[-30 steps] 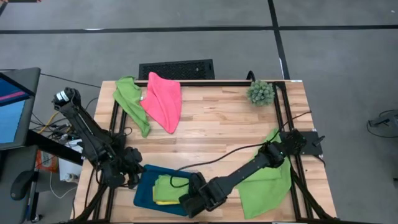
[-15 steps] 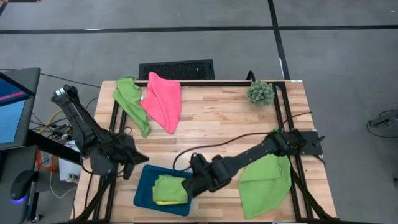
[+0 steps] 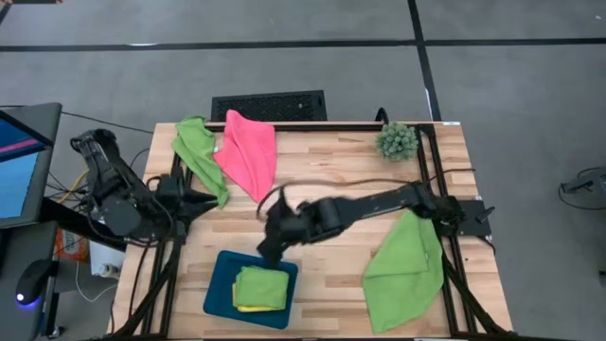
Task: Fold microfiber towels
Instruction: Fold the pink microfiber towel on the table
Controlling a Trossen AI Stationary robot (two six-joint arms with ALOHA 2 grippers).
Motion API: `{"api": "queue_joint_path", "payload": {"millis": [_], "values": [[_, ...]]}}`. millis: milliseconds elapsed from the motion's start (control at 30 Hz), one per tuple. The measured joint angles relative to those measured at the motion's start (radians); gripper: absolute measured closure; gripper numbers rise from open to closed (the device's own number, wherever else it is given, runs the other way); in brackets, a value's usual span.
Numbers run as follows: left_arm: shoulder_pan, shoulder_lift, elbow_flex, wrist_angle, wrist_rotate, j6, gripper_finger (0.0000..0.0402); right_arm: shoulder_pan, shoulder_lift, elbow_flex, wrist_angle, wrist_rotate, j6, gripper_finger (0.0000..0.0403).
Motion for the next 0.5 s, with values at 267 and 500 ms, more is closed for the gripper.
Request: {"api": "queue_joint_path", "payload": {"millis": [267, 500], "values": [[0.223, -0.035, 0.059, -0.226, 0.149, -0.125, 0.0250, -0.075, -0.165, 0.001, -0.348, 0.218, -0.169, 0.0213], [0.558, -0.040, 0.057, -0.219, 0.323, -0.138, 0.0248, -0.255, -0.239, -0.031, -0.424, 0.256, -0.357, 0.0148]]}}
